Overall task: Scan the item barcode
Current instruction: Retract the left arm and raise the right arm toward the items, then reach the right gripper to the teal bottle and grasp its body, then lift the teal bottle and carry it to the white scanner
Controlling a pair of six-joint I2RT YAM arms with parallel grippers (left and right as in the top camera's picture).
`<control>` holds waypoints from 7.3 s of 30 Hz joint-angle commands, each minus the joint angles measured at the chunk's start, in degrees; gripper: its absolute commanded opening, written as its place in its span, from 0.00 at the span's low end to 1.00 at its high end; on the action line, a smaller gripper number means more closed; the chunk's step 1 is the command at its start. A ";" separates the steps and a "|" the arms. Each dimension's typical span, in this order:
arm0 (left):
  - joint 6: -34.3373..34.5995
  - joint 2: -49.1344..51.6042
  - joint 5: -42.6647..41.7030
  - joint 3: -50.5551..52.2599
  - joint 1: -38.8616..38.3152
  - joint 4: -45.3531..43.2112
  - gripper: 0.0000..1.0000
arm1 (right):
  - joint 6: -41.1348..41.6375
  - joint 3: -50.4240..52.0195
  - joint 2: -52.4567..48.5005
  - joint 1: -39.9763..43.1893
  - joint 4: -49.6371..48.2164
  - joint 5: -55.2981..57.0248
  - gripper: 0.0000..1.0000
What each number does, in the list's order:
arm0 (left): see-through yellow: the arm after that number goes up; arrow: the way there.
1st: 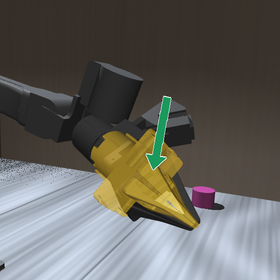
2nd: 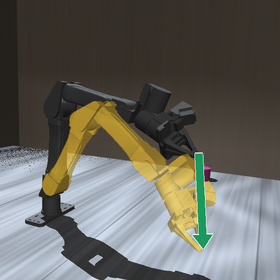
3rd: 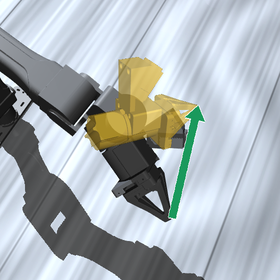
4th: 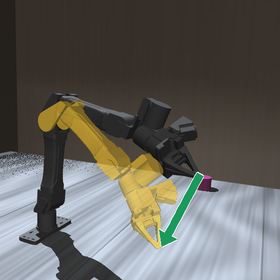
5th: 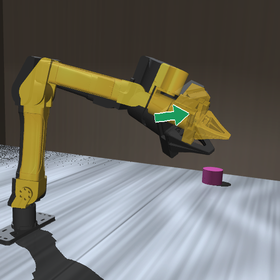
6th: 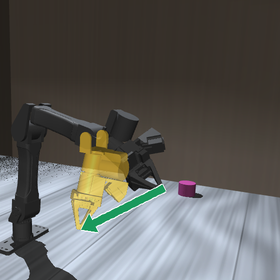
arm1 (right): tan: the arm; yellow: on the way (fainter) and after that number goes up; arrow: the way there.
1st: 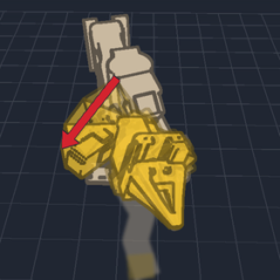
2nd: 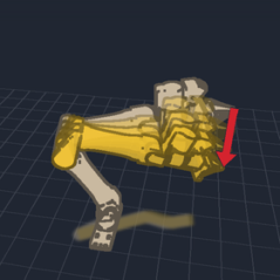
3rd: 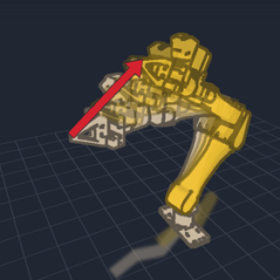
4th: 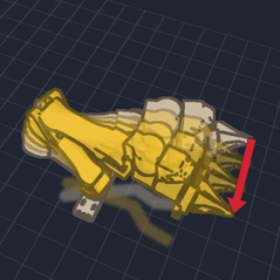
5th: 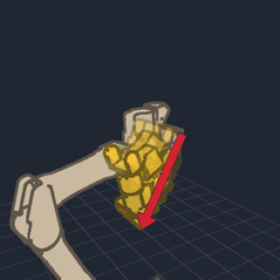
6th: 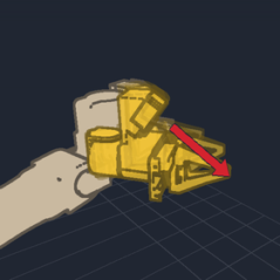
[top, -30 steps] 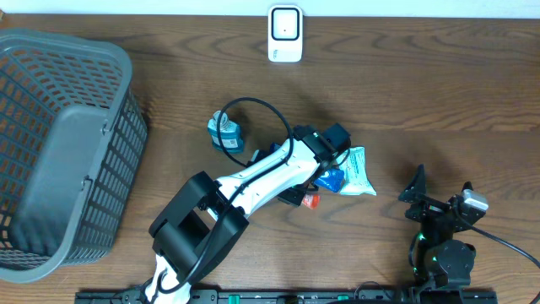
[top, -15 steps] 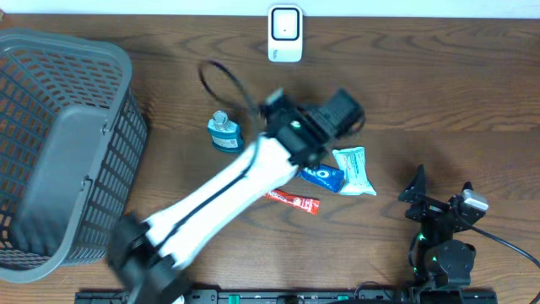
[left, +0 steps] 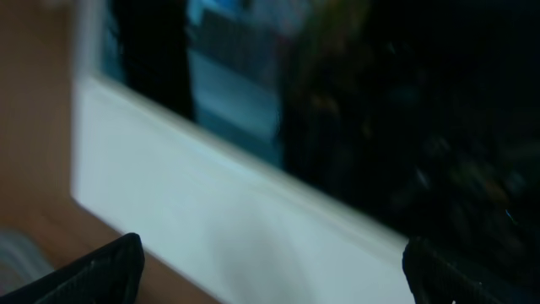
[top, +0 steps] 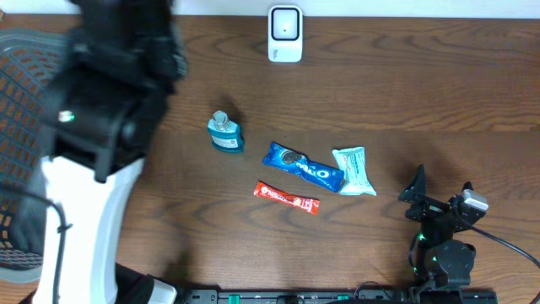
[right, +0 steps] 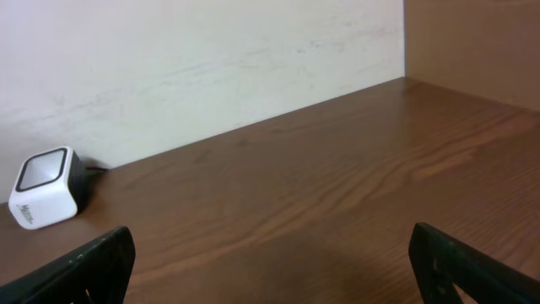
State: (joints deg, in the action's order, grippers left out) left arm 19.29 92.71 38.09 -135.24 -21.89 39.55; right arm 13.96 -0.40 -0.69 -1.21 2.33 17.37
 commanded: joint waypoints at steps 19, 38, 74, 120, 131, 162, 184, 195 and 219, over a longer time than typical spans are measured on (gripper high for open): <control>-11.41 -46.62 -13.35 48.89 12.00 -7.17 0.98 | -0.76 0.09 0.31 -0.66 0.24 0.35 0.99; 4.76 -73.11 -40.02 62.12 26.58 -11.30 0.98 | 0.70 -5.01 -2.27 -0.68 8.57 -20.17 0.99; 3.02 -91.78 -26.86 81.92 26.64 -21.77 0.98 | -19.78 -90.84 -87.62 -22.10 52.28 -37.33 0.99; -12.24 -91.56 -52.68 103.65 26.64 -6.99 0.98 | -35.65 -99.01 -115.19 -40.15 37.64 -34.25 0.99; -12.24 -91.56 -52.65 103.65 26.64 -5.31 0.98 | -35.60 -99.01 -120.24 -40.37 30.16 -33.94 0.99; -12.20 -91.56 -52.63 104.02 26.64 -1.77 0.98 | -31.52 -100.54 -122.44 -40.89 26.34 -36.72 0.14; -12.20 -91.56 -52.63 104.02 26.64 -1.77 0.98 | -27.26 -127.05 -122.42 -33.99 72.61 -46.40 0.10; -12.26 -90.92 -52.19 104.02 26.64 -6.95 0.98 | -27.26 -127.21 -122.42 -30.69 75.93 -46.42 0.09; -14.60 -90.49 -51.98 131.36 26.64 -34.10 0.98 | -26.16 -128.08 -116.80 -30.60 75.25 -45.13 0.09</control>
State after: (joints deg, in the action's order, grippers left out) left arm 5.50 2.17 -13.63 -5.08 4.45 6.96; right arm -13.67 -126.39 -122.50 -32.05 77.76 -25.65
